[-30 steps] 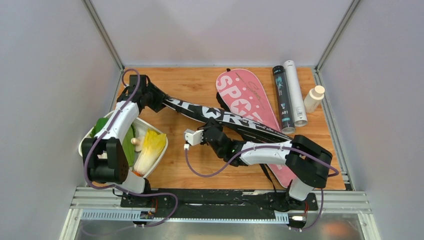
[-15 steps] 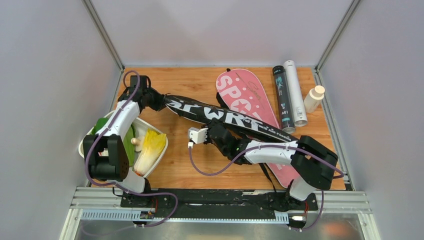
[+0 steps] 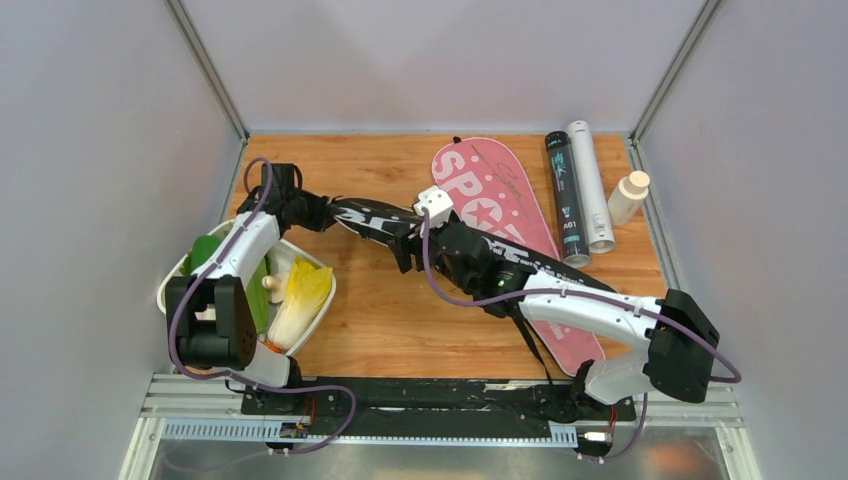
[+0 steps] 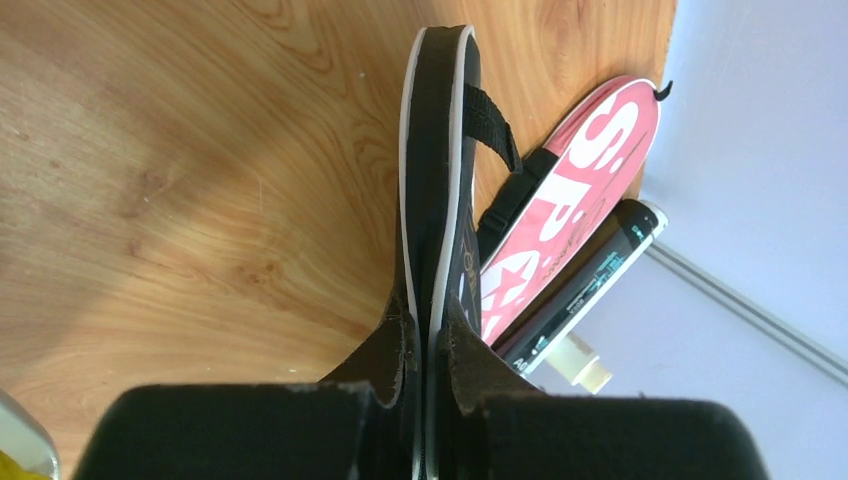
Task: Pack up the badminton gear
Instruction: Zip the racket bag at the center of the board.
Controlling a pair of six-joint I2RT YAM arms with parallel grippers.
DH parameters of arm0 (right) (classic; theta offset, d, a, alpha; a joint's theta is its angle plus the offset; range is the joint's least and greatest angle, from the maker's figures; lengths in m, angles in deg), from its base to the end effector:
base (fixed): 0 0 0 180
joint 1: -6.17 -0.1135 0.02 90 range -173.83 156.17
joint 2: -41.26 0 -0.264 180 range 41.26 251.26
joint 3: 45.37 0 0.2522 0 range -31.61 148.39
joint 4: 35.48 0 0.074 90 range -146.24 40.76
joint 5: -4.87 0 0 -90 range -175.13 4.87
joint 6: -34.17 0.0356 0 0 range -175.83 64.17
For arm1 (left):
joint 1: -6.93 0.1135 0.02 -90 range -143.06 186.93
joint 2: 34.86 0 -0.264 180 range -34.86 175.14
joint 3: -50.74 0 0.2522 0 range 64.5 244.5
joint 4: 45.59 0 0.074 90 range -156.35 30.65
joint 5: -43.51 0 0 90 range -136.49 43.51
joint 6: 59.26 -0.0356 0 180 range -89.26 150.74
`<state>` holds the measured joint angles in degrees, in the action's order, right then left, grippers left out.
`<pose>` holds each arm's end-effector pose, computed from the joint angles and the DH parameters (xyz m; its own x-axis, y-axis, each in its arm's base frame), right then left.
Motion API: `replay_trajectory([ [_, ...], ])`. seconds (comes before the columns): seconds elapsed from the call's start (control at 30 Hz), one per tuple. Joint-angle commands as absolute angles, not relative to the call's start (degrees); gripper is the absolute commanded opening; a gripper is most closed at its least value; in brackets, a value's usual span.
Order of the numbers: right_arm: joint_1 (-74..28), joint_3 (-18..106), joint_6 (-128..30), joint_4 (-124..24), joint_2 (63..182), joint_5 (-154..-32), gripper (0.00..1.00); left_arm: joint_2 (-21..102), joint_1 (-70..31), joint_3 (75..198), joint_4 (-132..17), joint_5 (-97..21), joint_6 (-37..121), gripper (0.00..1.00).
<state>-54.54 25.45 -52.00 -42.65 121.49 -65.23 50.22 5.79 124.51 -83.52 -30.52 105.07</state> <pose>0.1706 0.2793 0.3018 -0.1834 -0.1986 -0.9628 -0.6497 0.7595 -0.0329 0.3151 -0.0161 0.2451 -0.3959 -0.9180 0.0243 -0.6755 0.2732 -0.6849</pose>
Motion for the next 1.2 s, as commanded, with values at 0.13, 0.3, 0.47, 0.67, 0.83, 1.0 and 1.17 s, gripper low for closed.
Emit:
replay_trajectory([
  [0.13,-56.07,22.15,-19.76,-28.37,125.86,-67.05,0.58,47.92,3.69,125.38,-85.80,-25.75,113.81,0.00],
  [0.3,-59.73,22.34,-17.97,-20.73,130.92,-63.12,0.54,46.36,3.70,124.49,-86.88,-25.87,116.57,0.00],
  [0.47,-60.36,24.95,-15.17,-17.36,137.30,-58.24,0.52,45.85,3.74,124.53,-88.60,-25.83,117.23,0.00],
  [0.67,-60.42,28.83,-14.17,-17.78,141.71,-53.87,0.50,45.66,3.74,124.21,-90.33,-25.85,118.42,0.00],
  [0.83,-60.32,31.07,-15.41,-16.39,144.08,-52.57,0.51,46.11,3.76,124.98,-91.74,-24.71,118.85,0.00],
  [1.0,-60.08,32.29,-16.41,-16.84,144.77,-48.53,0.52,46.11,3.72,125.14,-93.68,-23.13,119.37,0.00],
  [1.17,-59.67,35.54,-18.50,-19.26,146.12,-47.44,0.52,45.92,3.69,124.53,-94.05,-22.70,119.74,0.00],
])
